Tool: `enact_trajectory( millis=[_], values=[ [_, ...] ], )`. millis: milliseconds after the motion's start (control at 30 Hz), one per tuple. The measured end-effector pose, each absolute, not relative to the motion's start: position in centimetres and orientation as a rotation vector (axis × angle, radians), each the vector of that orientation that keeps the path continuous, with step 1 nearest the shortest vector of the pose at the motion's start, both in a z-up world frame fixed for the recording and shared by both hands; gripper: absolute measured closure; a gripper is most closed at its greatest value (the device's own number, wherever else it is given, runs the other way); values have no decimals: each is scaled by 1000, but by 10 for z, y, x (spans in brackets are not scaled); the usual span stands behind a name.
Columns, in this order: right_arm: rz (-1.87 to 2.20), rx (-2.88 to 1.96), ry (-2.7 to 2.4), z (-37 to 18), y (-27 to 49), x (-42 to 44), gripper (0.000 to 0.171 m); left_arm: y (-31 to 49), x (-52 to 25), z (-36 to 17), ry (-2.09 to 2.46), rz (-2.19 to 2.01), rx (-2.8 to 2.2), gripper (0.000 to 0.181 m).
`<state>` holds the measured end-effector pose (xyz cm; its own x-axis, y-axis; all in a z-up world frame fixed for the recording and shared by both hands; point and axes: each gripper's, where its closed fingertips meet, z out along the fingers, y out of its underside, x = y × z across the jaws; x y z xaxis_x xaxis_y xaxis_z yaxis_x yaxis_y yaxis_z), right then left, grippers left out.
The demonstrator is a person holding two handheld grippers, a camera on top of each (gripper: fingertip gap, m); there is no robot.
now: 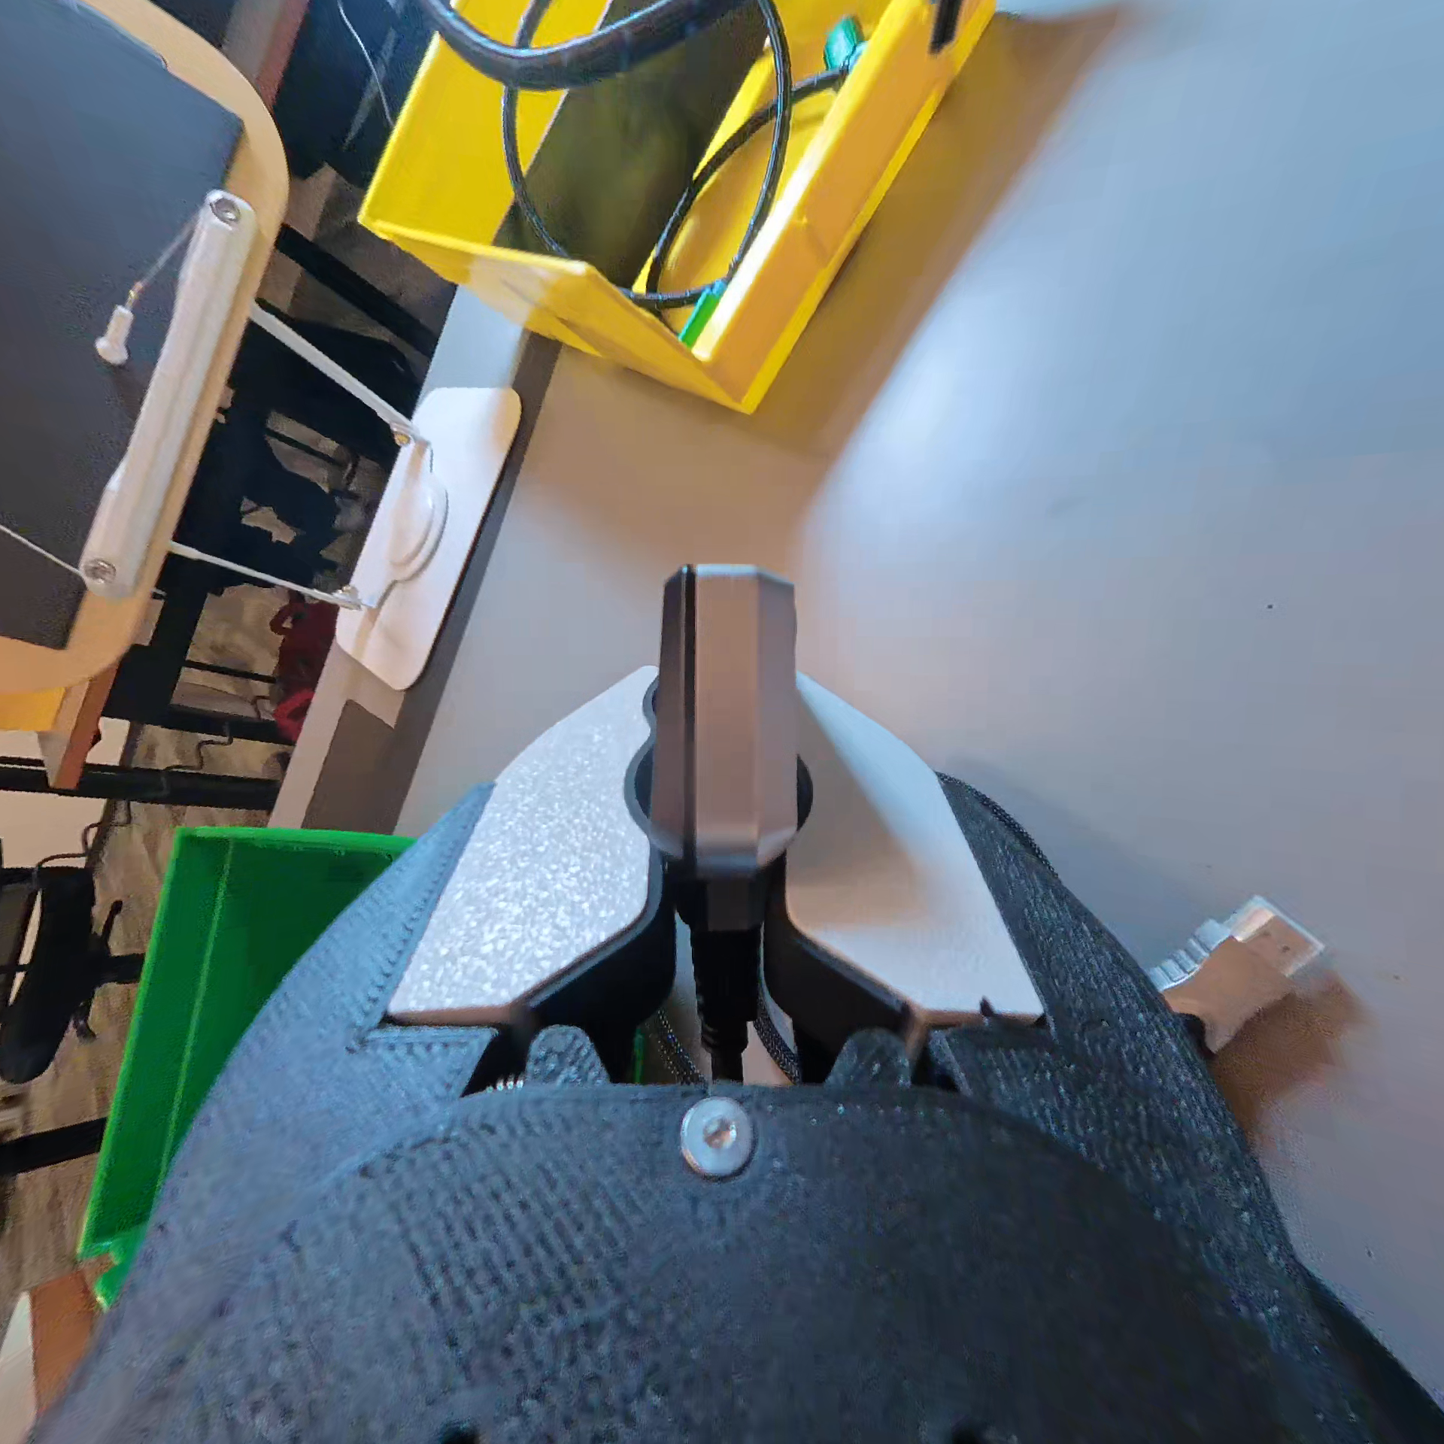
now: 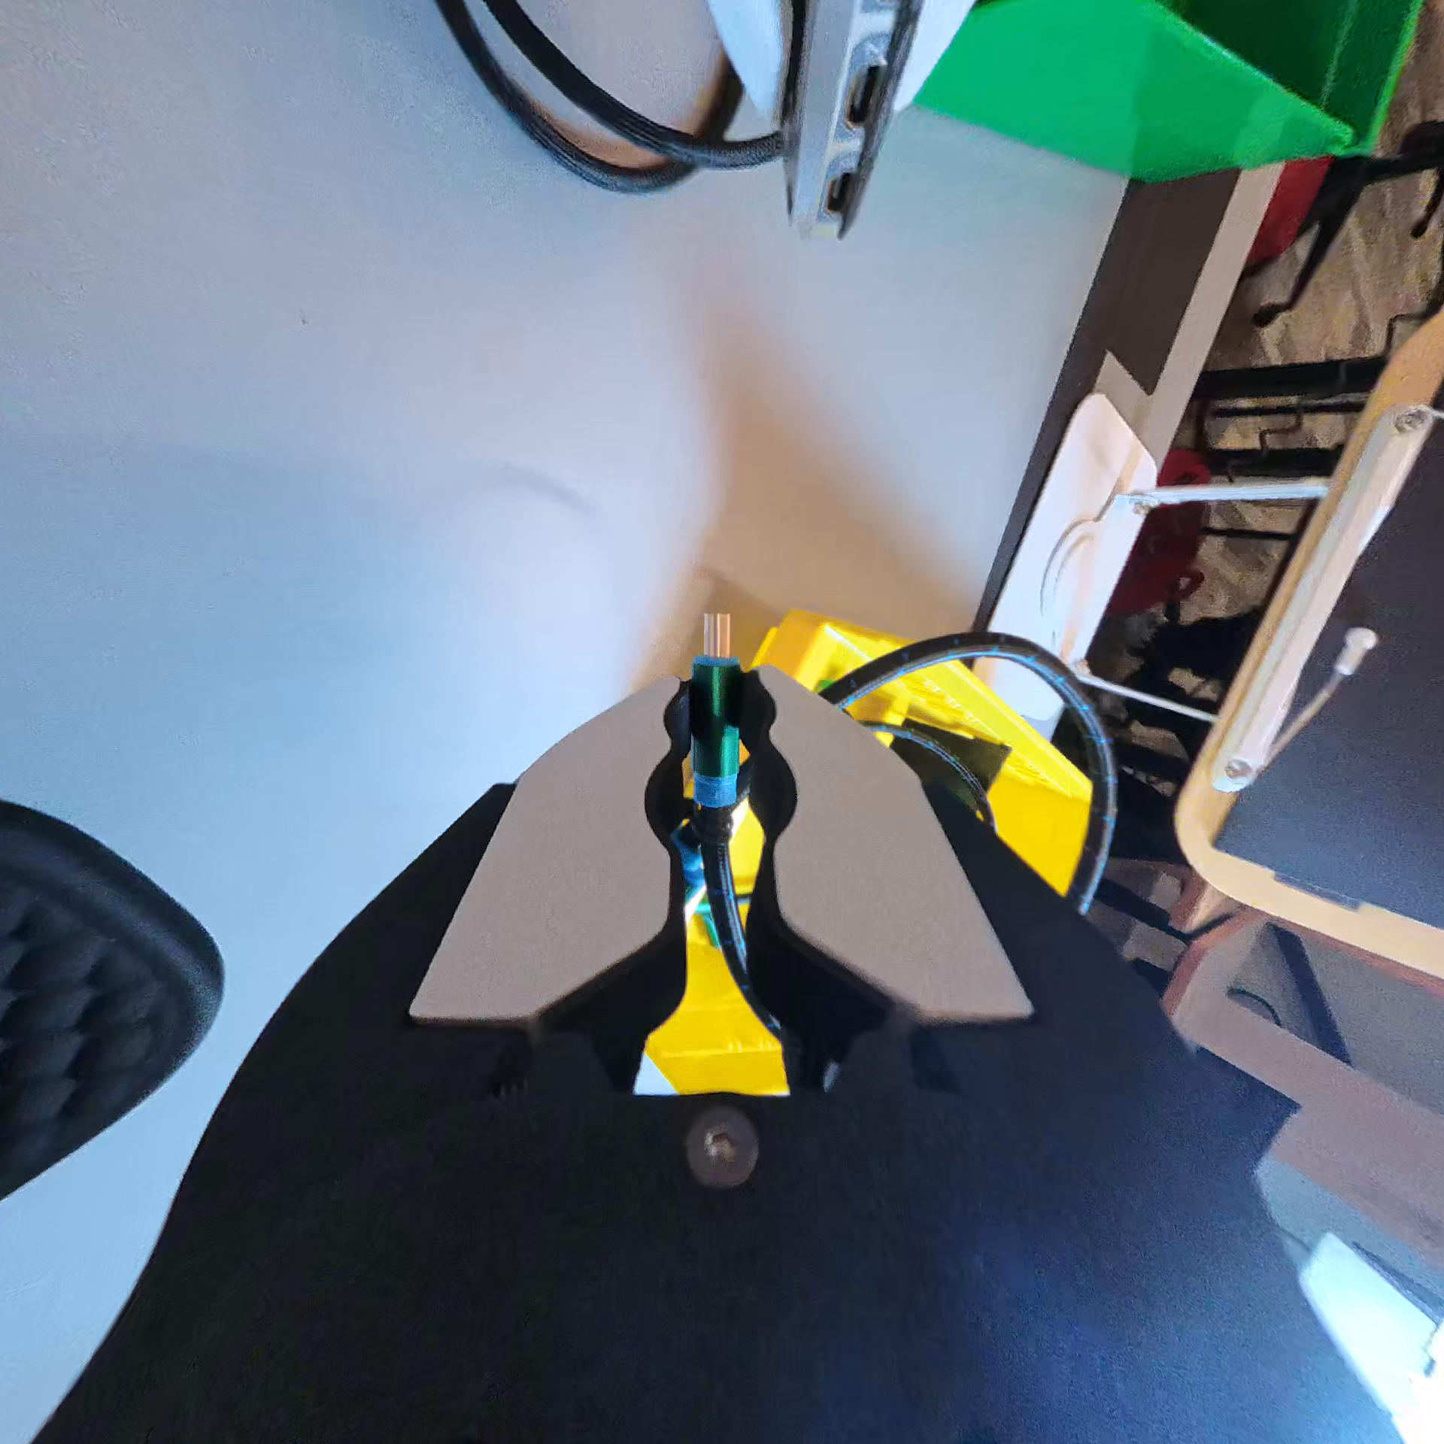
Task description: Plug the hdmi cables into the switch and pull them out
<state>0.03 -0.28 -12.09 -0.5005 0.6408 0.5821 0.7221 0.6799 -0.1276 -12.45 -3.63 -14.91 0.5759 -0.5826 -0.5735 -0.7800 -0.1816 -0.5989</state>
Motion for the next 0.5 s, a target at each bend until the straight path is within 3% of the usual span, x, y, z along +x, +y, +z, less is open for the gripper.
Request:
enact_trajectory(
  millis=[367,500],
  values=[
    [38,-1338,-1959,-85,78,6,159,-42,-117,-112,868,-199,-1665,157],
    [38,-1526,-1786,-98,132,12,154,-40,-122,-114,822,-278,-1668,156]
  ],
)
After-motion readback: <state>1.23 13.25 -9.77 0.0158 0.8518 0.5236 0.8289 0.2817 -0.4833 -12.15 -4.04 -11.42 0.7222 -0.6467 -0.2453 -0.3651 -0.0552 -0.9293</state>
